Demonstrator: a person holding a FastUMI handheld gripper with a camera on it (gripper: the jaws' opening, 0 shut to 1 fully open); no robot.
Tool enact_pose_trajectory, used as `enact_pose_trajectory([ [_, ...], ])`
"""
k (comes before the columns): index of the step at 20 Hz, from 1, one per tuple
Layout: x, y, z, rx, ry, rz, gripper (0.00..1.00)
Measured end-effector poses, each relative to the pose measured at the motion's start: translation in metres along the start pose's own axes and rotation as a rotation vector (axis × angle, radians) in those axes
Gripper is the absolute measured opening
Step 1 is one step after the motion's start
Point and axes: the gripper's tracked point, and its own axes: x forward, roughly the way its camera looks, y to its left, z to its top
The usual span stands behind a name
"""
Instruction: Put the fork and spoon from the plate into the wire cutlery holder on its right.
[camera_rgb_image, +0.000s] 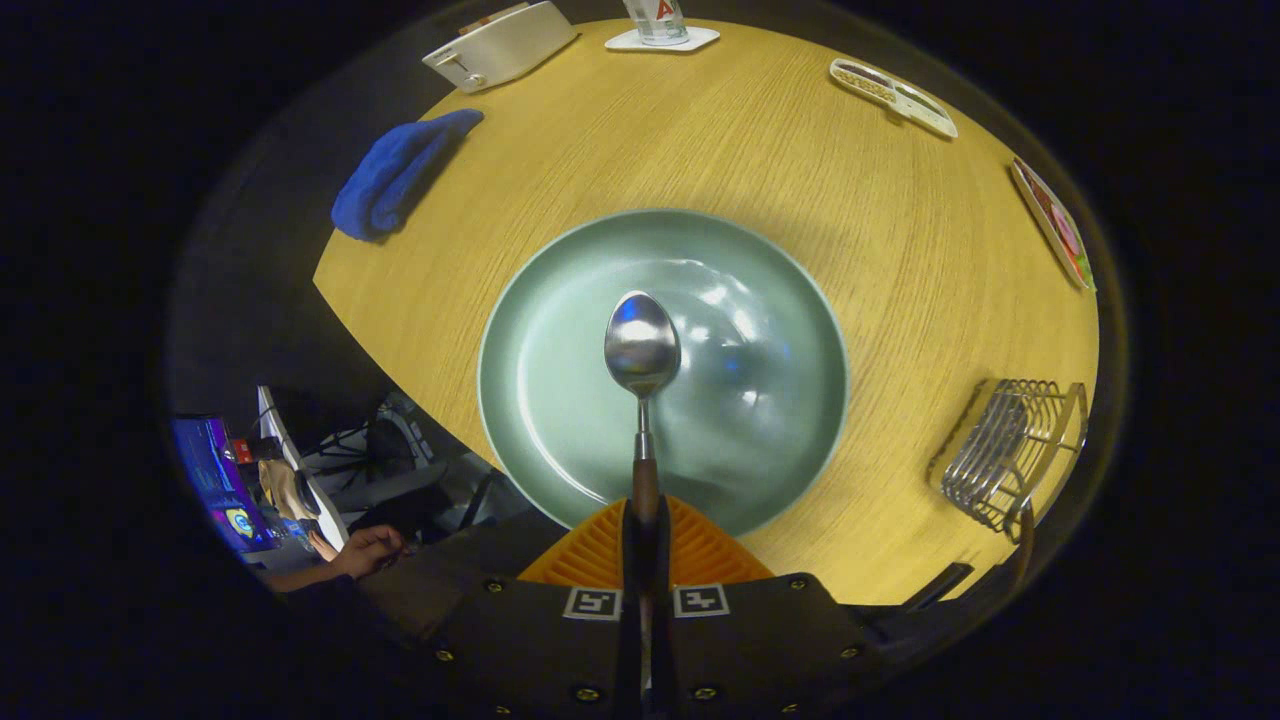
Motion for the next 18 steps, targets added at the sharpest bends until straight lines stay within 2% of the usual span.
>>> enact_pose_trajectory([
  [3,-0.016,-0.008,-0.004,0.028,0.014,0.029,0.05],
  [8,-0.060,-0.025,-0.024,-0.025,0.063,0.030,0.05],
  [15,-0.148,-0.065,-0.047,-0.106,0.113,-0.025,0.04],
  [18,-0.179,-0.091,-0.054,-0.126,0.132,-0.083,0.05],
])
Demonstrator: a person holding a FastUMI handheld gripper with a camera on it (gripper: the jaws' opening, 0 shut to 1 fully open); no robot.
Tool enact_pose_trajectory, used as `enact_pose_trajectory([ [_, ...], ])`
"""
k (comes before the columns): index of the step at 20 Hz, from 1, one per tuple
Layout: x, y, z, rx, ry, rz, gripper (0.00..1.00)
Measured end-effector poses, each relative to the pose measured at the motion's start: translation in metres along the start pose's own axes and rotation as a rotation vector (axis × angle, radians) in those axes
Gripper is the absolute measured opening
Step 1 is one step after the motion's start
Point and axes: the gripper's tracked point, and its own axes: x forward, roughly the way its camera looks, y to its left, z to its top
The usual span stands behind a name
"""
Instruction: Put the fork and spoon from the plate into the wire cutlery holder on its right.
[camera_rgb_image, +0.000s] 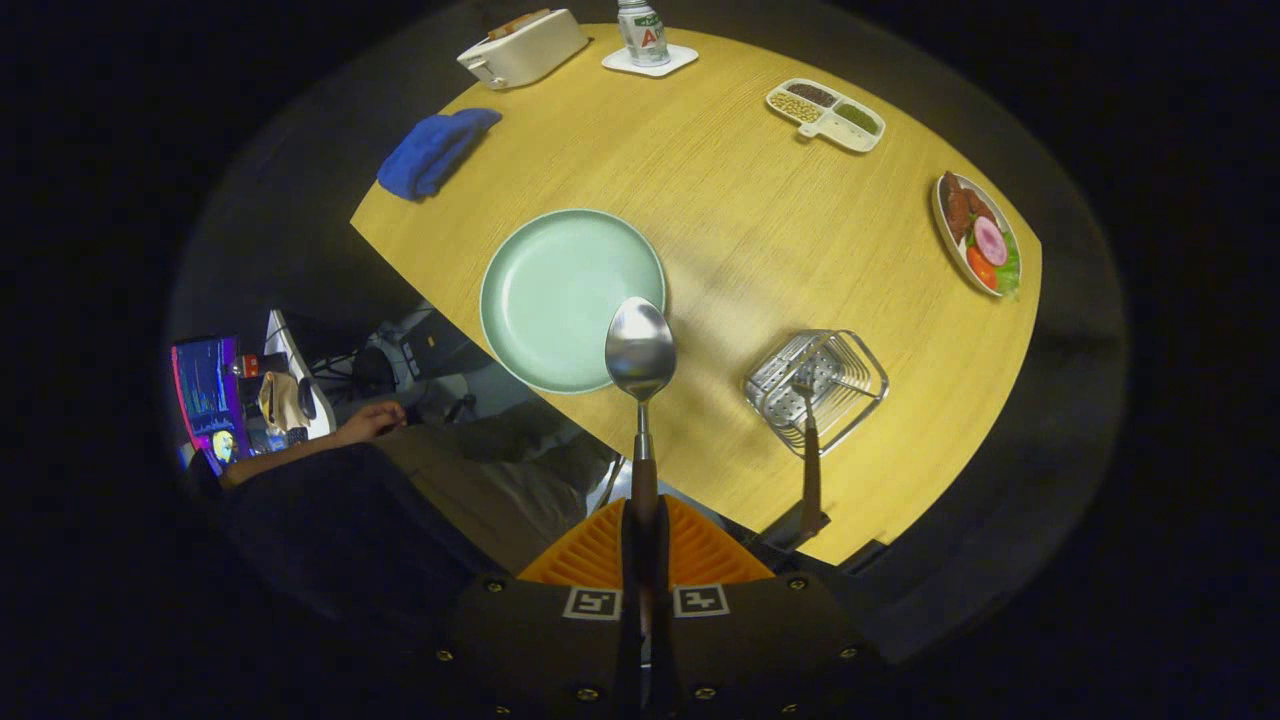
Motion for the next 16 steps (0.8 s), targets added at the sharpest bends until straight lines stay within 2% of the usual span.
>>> enact_pose_trajectory([
  [8,-0.017,-0.056,-0.034,0.080,0.075,-0.044,0.05],
  [16,0.011,-0.103,-0.031,0.155,0.184,-0.027,0.05],
])
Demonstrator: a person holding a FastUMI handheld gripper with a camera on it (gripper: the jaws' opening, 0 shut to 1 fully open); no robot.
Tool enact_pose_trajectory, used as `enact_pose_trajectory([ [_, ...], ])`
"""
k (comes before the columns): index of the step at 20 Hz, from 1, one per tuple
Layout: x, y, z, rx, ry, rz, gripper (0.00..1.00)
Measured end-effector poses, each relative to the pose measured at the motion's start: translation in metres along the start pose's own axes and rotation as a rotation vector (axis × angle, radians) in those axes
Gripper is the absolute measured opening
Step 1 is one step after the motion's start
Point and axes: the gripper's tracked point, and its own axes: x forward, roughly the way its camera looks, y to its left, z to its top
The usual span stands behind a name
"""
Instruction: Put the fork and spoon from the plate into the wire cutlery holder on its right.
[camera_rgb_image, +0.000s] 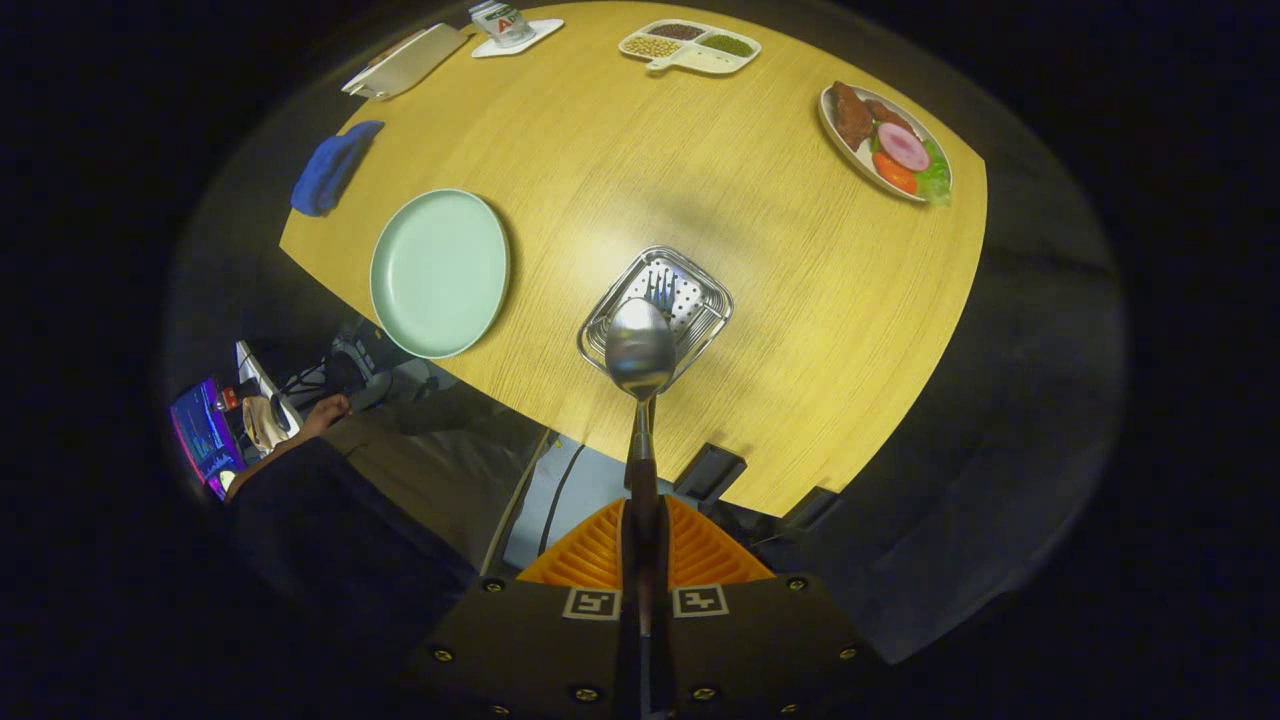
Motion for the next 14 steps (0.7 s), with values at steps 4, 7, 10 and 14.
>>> enact_pose_trajectory([
  [4,0.018,-0.007,0.015,-0.013,0.072,0.006,0.05],
  [7,0.030,-0.012,0.028,-0.017,0.105,-0.001,0.04],
  [10,0.035,-0.014,0.036,-0.011,0.127,0.013,0.05],
  [14,0.038,-0.015,0.040,0.000,0.137,0.020,0.06],
])
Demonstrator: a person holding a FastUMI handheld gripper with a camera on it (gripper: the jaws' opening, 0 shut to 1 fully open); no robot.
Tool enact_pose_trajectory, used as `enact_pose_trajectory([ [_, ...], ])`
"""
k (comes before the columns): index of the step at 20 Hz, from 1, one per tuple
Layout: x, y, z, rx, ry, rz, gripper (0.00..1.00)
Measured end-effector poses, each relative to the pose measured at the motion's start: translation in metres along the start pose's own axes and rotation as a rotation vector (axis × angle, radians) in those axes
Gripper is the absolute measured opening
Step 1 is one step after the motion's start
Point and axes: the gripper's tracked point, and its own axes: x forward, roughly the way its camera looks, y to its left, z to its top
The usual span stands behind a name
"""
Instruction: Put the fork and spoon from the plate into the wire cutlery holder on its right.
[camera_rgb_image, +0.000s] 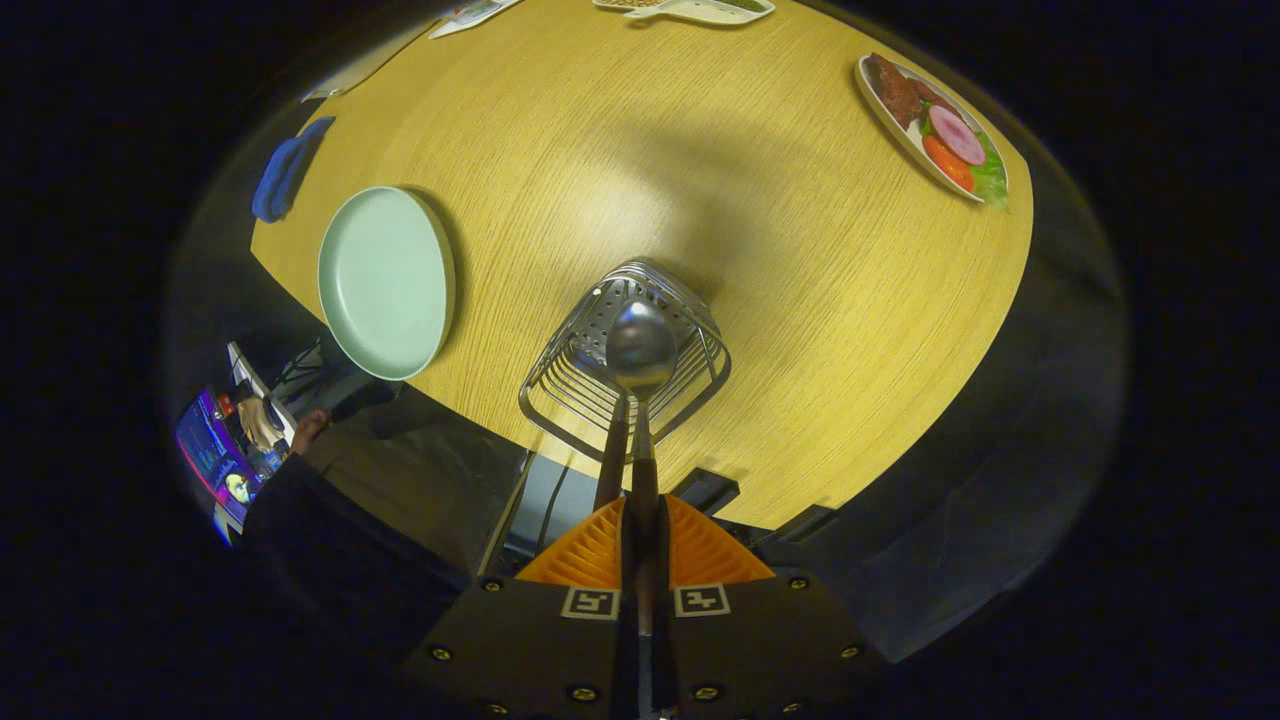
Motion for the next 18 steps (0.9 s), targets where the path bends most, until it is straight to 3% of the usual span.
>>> enact_pose_trajectory([
  [5,-0.012,-0.006,0.003,0.031,-0.063,-0.006,0.13],
  [8,-0.030,-0.013,0.004,0.073,-0.186,-0.037,0.14],
  [12,-0.072,-0.004,0.001,0.128,-0.499,-0.152,0.17],
  [18,-0.140,0.060,-0.005,0.282,-1.105,-0.188,0.18],
])
